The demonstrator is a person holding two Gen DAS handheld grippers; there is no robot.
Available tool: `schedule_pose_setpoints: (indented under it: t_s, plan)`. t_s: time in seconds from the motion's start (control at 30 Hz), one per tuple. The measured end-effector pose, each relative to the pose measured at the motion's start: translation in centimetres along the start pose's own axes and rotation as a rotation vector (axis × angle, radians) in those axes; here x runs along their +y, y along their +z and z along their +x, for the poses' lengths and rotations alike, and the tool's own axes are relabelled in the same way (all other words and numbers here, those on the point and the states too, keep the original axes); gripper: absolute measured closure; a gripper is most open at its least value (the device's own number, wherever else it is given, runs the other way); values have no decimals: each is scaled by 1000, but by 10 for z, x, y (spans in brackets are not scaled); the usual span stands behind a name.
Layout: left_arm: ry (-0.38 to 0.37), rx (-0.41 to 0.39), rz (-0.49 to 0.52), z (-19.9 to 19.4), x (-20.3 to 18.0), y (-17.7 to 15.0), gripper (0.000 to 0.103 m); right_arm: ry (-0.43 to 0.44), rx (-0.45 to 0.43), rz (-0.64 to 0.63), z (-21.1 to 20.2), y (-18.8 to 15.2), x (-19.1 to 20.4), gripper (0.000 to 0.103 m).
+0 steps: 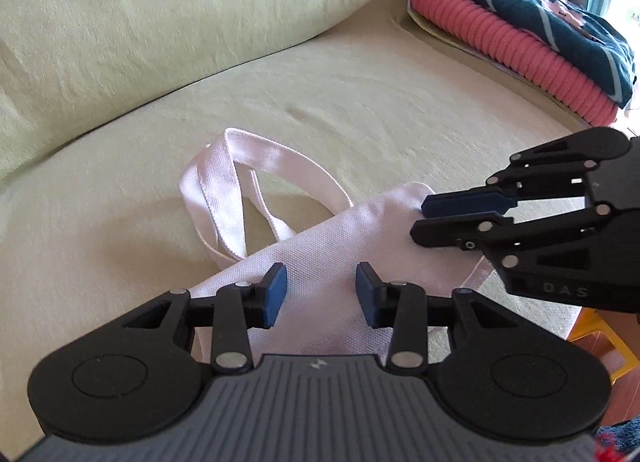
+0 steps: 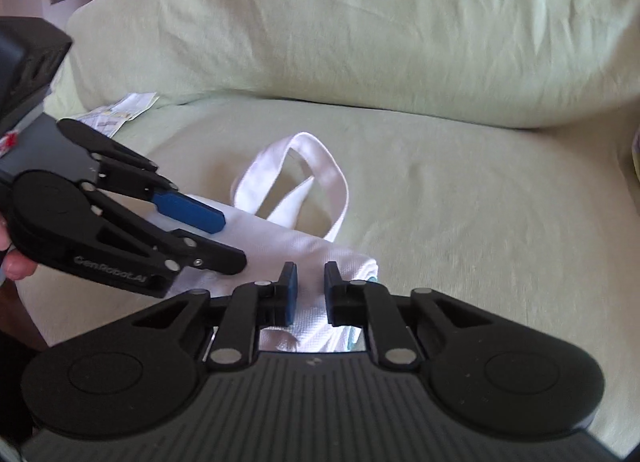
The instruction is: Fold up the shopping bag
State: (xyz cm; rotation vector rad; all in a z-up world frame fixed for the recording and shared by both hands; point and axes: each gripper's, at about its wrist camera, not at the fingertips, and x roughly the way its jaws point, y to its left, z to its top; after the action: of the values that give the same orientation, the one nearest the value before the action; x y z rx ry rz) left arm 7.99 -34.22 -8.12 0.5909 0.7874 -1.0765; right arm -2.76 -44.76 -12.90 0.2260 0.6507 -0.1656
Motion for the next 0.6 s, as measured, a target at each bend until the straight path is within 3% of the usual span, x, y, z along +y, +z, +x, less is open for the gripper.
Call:
schedule_pose_setpoints:
  t_s: [0.27, 0.6]
  plan:
    - [100, 34, -43, -15, -4, 2, 56, 34, 20, 118, -5, -6, -23, 97]
    - [146, 16, -28, -2, -4, -6, 57, 39, 38, 101, -6, -8, -22, 97]
